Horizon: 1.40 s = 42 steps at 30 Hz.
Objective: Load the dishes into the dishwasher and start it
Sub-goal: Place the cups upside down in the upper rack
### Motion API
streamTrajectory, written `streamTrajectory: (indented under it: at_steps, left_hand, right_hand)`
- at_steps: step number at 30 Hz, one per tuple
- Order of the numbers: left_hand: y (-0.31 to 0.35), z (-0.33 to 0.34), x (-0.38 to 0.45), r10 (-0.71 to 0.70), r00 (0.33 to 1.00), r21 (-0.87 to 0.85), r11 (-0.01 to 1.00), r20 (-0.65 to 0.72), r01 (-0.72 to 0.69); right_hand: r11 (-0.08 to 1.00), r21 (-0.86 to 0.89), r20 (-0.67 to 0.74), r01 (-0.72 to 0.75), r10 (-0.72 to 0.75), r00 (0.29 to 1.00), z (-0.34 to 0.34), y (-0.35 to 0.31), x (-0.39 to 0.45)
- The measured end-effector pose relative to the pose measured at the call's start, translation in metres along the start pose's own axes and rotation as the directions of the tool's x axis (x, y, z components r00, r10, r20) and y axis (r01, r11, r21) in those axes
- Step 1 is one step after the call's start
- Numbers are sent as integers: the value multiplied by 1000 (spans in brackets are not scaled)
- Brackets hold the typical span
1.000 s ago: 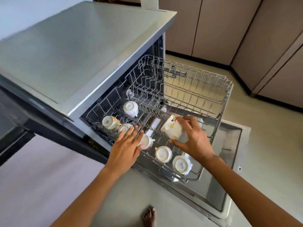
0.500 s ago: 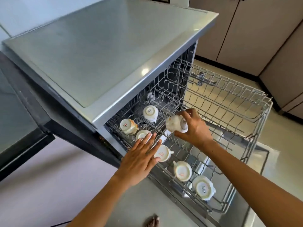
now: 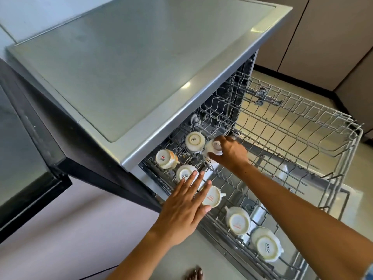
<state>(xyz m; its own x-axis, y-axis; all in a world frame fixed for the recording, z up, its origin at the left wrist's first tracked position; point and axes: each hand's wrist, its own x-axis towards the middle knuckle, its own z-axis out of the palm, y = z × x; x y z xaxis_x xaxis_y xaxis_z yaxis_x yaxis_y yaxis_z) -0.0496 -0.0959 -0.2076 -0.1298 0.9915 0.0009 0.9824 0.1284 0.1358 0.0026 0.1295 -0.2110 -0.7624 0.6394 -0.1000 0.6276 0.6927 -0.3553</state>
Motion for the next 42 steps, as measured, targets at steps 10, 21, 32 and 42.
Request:
streamTrajectory:
  at_steps: [10,21,32,42]
  left_hand:
    - [1,0,1,-12,1000,-7,1000,0,12]
    - [0,0,1,-22,999,-25,999,24,23]
    - [0,0,2,-21,999,-20,1000,28,21]
    - [1,3,3,-19,1000,28,999,-1,19]
  right_hand:
    - [996,-79,0,-44,44,999,27,4,-8]
    - [994,-109,-51,-24,19,999,38,10,-15]
    - [987,-141,-48,-73,67,997,44,-9,-17]
    - [980,-197,131,-42,68,989,37,-7,-40]
